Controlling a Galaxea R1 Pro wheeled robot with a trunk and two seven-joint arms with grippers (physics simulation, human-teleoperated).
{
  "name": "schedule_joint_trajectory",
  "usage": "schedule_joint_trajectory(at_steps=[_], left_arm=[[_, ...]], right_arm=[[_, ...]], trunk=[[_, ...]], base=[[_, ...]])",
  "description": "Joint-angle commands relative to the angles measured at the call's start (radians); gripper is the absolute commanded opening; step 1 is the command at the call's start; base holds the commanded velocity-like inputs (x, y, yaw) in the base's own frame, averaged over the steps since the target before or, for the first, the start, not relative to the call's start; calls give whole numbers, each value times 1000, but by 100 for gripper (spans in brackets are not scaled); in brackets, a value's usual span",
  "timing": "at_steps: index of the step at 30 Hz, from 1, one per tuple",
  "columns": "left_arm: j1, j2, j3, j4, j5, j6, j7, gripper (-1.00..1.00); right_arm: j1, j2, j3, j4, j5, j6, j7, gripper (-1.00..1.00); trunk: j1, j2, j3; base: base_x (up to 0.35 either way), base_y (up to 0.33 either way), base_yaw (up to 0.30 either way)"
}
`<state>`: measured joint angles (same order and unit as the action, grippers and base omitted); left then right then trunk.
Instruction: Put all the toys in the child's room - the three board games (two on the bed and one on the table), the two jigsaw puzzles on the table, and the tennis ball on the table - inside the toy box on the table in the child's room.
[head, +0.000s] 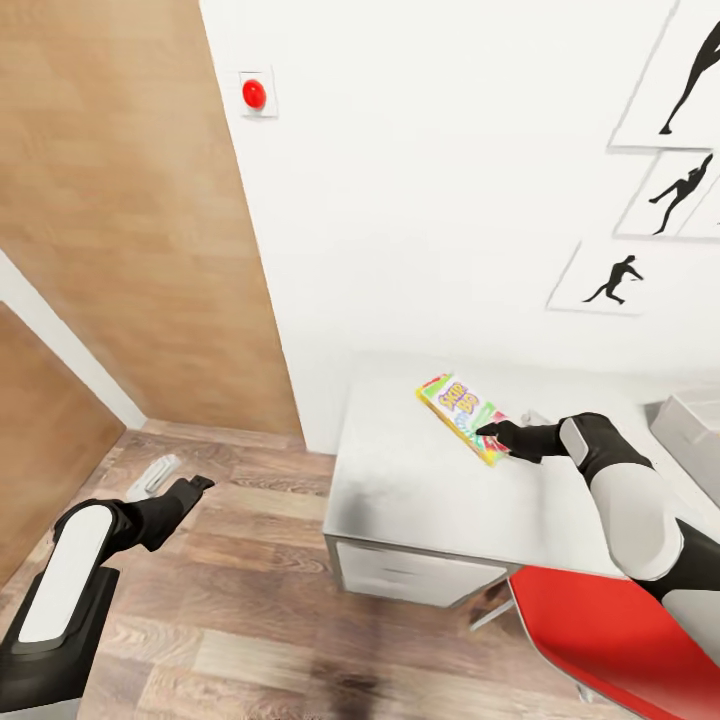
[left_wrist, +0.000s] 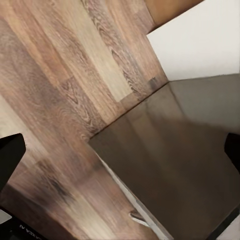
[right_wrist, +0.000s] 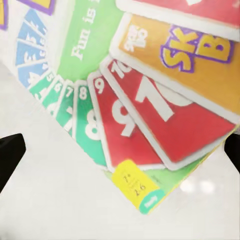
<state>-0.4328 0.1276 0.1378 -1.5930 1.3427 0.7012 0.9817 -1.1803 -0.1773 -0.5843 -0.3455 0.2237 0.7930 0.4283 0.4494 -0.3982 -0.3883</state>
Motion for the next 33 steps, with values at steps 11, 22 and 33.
schedule_joint_trajectory(at_steps=[11, 22, 33], left_arm=[[4, 1, 0, -1, 4, 4, 11, 100], [6, 0, -2, -1, 3, 4, 11, 100], [7, 0, -5, -1, 3, 4, 11, 100]], right_arm=[[-1, -5, -9, -1, 7, 2, 6, 100], [-1, -14, -9, -2, 4, 2, 4, 100], [-2, -28, -10, -23, 4, 1, -12, 100]], trunk=[[1, -2, -2], [1, -2, -2], [1, -2, -2]], base=[[20, -3, 122], [160, -109, 17], [37, -27, 2]])
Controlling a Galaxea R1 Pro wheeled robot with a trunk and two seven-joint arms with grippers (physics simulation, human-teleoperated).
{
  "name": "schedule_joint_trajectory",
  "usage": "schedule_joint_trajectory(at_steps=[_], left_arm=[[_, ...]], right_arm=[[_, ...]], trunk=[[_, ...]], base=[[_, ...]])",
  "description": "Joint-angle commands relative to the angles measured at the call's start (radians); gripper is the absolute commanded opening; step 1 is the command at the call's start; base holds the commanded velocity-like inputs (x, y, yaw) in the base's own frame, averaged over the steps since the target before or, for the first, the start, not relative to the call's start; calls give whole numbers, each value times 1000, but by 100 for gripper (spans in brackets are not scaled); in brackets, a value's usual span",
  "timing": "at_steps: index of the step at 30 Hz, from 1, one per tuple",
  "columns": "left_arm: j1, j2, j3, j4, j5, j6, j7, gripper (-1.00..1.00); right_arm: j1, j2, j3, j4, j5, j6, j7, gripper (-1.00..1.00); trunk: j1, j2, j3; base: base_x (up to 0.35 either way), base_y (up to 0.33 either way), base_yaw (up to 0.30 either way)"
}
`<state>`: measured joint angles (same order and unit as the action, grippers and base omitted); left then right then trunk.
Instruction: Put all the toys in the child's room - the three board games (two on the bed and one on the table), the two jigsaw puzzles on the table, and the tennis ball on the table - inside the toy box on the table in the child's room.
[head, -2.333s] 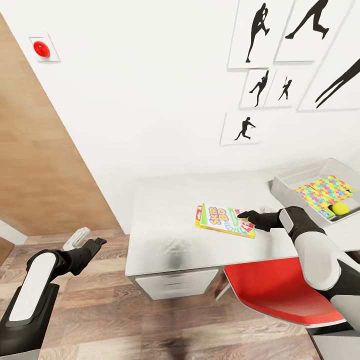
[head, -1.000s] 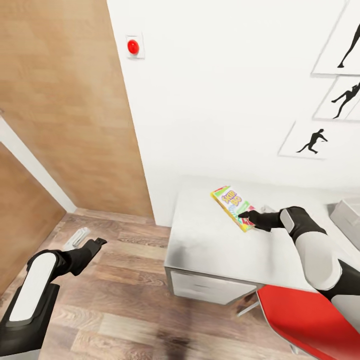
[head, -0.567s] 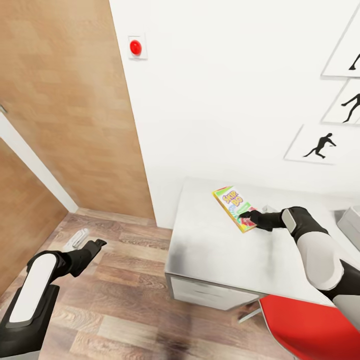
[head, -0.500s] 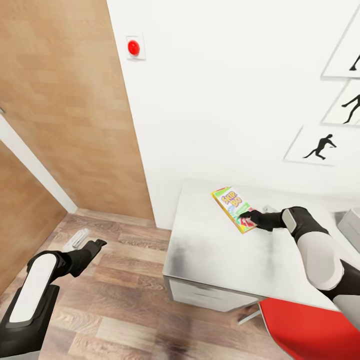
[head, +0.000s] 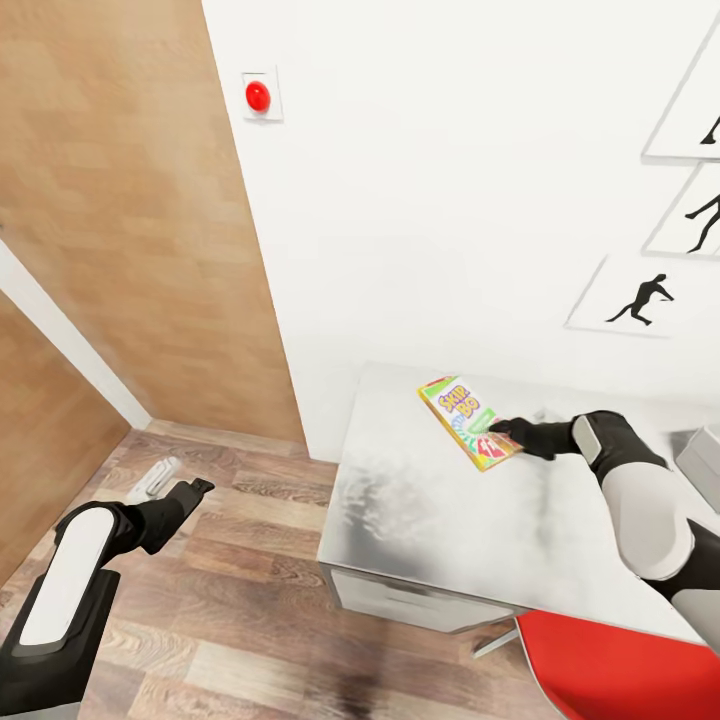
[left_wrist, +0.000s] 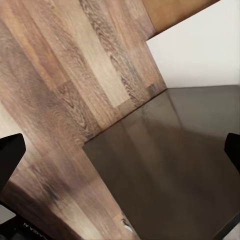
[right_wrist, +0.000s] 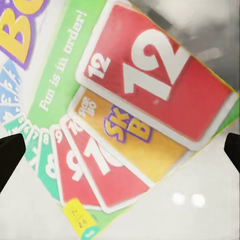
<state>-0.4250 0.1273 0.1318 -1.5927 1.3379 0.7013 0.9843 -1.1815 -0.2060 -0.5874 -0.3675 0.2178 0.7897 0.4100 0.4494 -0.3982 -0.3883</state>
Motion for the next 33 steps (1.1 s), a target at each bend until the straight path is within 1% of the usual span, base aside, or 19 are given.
schedule_joint_trajectory(at_steps=[1, 2, 4, 5, 7, 8, 12, 20, 33], left_arm=[[-1, 0, 1, -1, 7, 4, 8, 100], [-1, 0, 1, -1, 7, 4, 8, 100], [-1, 0, 0, -1, 7, 4, 8, 100], [-1, 0, 0, -1, 7, 4, 8, 100], [-1, 0, 0, -1, 7, 4, 8, 100], [-1, 0, 0, -1, 7, 4, 8, 100], [-1, 0, 0, -1, 7, 4, 8, 100], [-1, 0, 1, -1, 7, 4, 7, 100], [-1, 0, 4, 0, 7, 4, 7, 100]], right_arm=[[-1, -4, -7, -5, 10, 4, 0, 100], [-1, -4, -7, -5, 10, 4, 0, 100], [-1, -16, -8, -10, 7, 4, -14, 100], [-1, -16, -8, -10, 7, 4, -14, 100], [-1, -24, -8, -13, -2, 5, -24, 100], [-1, -24, -8, -13, -2, 5, -24, 100], [-1, -31, -7, -15, -24, 4, -32, 100], [0, -31, -6, -17, -46, 5, -37, 100], [2, -27, -4, -15, -52, 7, -37, 100]], trunk=[[1, -2, -2], [1, -2, -2], [1, -2, -2], [1, -2, -2], [1, -2, -2], [1, -2, -2], [1, -2, -2], [1, -2, -2], [1, -2, -2]], base=[[10, -7, 1], [10, -7, 1], [7, -5, 0], [6, -5, 0], [4, -3, 0], [4, -3, 0], [3, -2, 0], [1, -1, 0], [0, 0, 0]])
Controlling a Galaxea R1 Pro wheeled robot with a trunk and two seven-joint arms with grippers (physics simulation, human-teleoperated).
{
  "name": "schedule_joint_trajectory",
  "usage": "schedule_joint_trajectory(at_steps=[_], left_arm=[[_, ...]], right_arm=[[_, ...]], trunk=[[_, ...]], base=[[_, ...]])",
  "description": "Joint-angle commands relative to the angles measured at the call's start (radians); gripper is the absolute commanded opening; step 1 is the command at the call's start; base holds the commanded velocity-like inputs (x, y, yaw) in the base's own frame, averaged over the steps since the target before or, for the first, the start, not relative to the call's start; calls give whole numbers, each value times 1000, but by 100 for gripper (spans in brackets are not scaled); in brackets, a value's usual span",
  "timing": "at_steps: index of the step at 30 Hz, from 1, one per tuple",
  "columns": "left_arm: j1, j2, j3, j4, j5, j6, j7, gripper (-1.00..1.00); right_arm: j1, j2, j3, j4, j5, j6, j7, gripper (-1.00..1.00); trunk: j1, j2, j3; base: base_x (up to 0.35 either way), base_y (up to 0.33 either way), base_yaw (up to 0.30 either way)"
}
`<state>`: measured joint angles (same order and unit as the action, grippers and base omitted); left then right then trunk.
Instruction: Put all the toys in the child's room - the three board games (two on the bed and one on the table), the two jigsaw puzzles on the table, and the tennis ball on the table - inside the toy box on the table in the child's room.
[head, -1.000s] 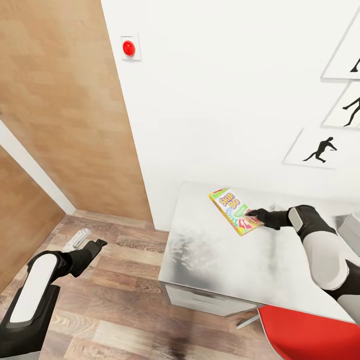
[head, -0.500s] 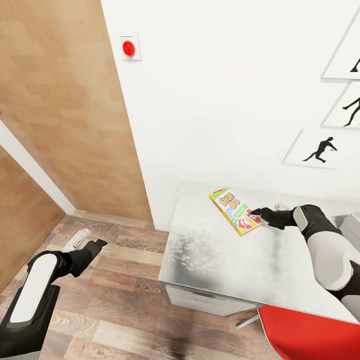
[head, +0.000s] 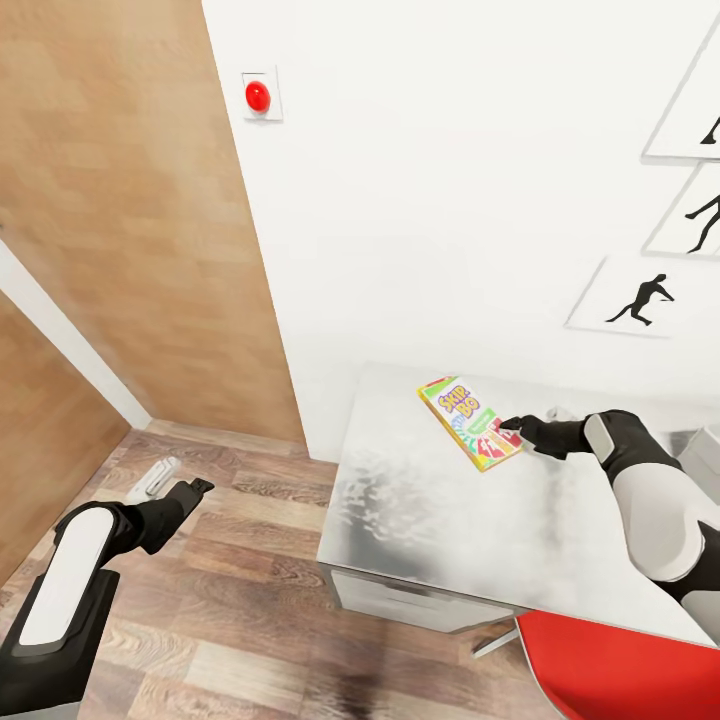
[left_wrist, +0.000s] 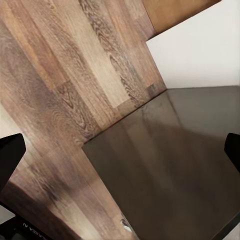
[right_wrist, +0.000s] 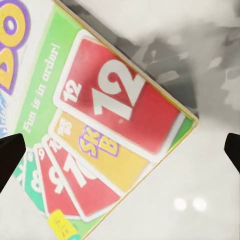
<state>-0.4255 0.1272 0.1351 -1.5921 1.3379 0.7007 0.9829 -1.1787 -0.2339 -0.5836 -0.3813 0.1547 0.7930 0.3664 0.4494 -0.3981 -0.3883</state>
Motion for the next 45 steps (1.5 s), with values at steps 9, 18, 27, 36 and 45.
schedule_joint_trajectory(at_steps=[9, 18, 27, 36, 45], left_arm=[[-1, 0, 1, -1, 7, 4, 8, 100], [-1, 0, 2, 0, 7, 3, 8, 100], [-1, 0, 3, 0, 7, 3, 8, 100], [-1, 0, 3, 0, 7, 3, 8, 100], [-1, 0, 3, 0, 7, 4, 8, 100]], right_arm=[[-1, 2, -7, 0, 11, 27, 9, 100], [-1, 0, -7, 1, 9, 154, 8, 100], [0, 1, -7, 3, 10, 217, 7, 100], [0, 3, -7, 4, 11, 233, 7, 100], [1, 5, -7, 5, 11, 238, 7, 100]], trunk=[[1, -2, -2], [1, -2, -2], [1, -2, -2], [1, -2, -2], [1, -2, -2]], base=[[0, 0, 0], [0, 0, 0], [0, 0, 0], [0, 0, 0], [0, 0, 5]])
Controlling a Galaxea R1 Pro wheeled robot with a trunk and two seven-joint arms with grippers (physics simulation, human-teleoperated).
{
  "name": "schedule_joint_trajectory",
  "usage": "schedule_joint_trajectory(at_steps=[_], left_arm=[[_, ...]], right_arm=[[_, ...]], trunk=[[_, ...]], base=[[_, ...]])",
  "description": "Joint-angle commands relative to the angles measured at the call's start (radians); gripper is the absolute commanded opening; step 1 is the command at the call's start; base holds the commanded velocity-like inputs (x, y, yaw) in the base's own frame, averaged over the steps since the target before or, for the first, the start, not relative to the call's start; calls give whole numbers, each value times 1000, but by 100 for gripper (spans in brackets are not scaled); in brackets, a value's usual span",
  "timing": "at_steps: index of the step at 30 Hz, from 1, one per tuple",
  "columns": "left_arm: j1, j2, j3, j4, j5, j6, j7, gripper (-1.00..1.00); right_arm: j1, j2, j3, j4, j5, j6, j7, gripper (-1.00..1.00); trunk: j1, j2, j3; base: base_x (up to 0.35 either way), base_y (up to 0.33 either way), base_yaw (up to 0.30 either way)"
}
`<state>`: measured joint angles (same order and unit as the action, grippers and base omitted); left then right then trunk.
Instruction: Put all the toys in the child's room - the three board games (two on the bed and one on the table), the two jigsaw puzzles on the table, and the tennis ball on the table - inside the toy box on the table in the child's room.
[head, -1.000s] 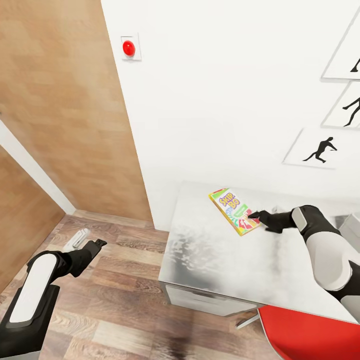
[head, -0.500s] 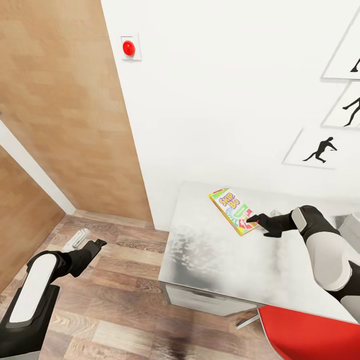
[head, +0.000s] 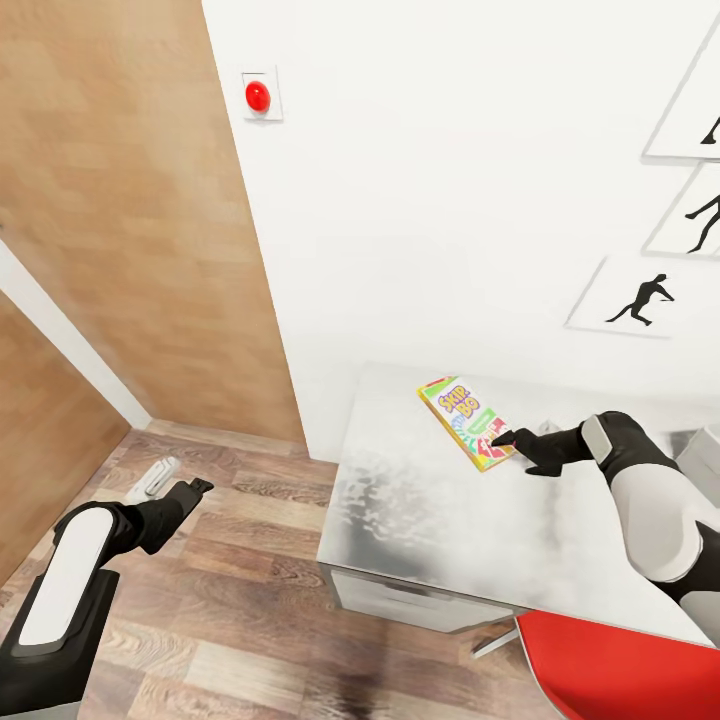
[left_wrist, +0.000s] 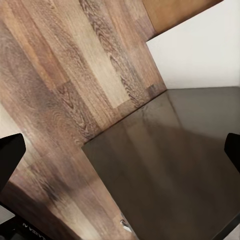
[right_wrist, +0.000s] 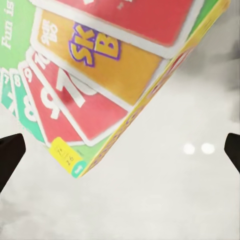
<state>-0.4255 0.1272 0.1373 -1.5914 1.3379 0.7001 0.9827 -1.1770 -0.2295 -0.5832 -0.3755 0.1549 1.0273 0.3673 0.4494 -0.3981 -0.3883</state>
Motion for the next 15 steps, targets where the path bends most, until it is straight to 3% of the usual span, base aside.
schedule_joint_trajectory(at_steps=[1, 15], left_arm=[[-1, 0, 1, -1, 7, 5, 8, 100], [-1, 0, 1, -2, 8, 5, 8, 100]], right_arm=[[-1, 1, -7, 0, 11, 3, 7, 100], [-1, 14, -8, 2, 5, -6, 8, 100]], trunk=[[1, -2, -2], [1, -2, -2]], base=[[0, 0, 66], [0, 0, 140]])
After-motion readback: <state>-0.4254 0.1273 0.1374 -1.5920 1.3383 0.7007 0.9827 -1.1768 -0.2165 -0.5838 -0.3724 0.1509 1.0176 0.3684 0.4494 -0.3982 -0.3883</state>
